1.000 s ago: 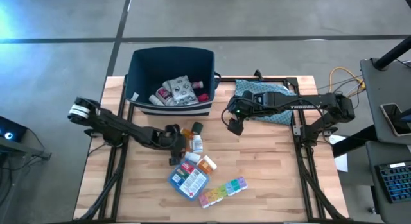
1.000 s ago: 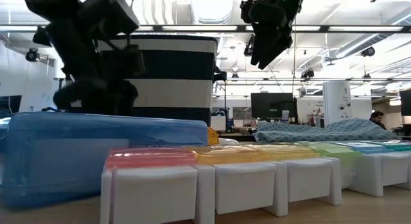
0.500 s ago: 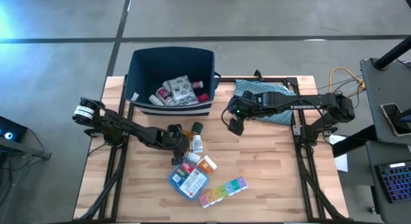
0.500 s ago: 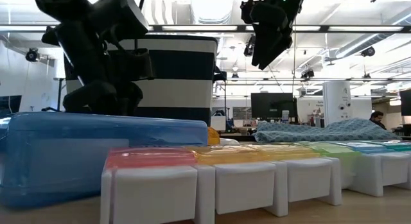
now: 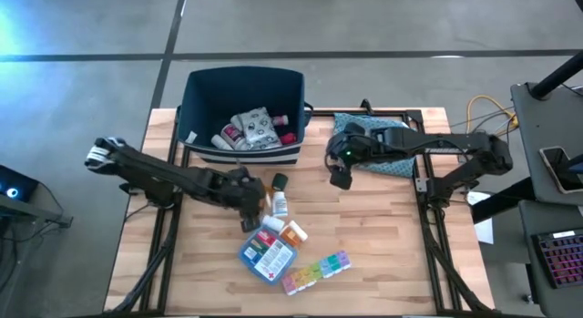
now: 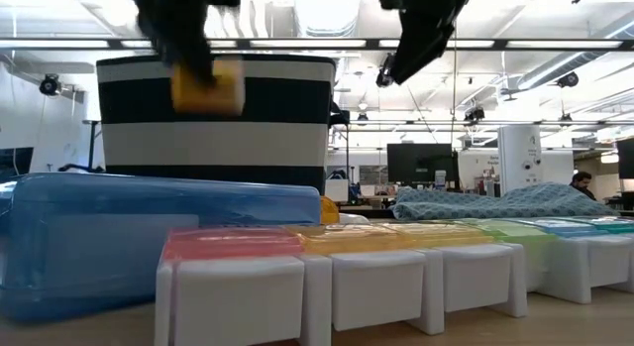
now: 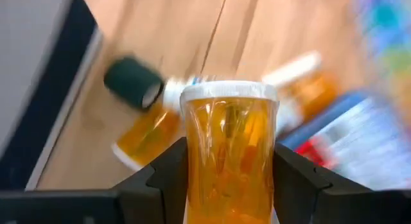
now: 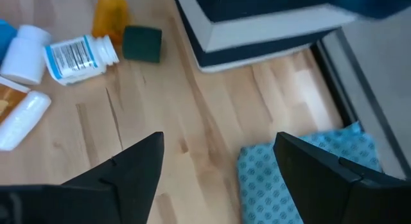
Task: Pick & place medical supplies in basket/bin
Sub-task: Put the orange pill bottle into the blue bin, then put the white and blue pill bottle into the blue bin
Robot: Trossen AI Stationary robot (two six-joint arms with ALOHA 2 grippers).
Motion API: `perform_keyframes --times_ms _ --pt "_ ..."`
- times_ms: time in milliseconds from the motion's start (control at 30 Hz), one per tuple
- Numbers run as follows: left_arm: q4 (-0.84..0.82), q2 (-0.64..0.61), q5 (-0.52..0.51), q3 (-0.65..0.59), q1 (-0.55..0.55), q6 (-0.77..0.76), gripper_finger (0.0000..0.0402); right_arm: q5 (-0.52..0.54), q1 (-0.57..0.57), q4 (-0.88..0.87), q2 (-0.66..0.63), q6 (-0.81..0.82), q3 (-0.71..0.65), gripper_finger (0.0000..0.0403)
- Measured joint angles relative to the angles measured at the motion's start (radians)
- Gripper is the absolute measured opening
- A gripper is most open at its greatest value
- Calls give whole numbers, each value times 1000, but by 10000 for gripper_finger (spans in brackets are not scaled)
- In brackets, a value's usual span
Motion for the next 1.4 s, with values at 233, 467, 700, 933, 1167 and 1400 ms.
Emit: perform_keyframes --times_ms 233,467,700,933,1167,1400 --pt "-91 -69 -271 302 -4 -98 157 0 0 62 -74 -48 0 272" --pt "-130 -85 -276 387 287 166 157 -4 0 142 -115 -15 0 271" --pt "-114 -71 -184 351 638 340 199 -11 18 141 -98 60 -7 275" --pt "-114 -87 -168 355 719 476 303 -33 40 149 -72 109 -31 289" --pt "-253 -173 -168 355 614 377 319 -211 30 225 95 130 -24 291" --pt "-350 -296 -178 353 366 16 319 -222 26 241 319 390 36 277"
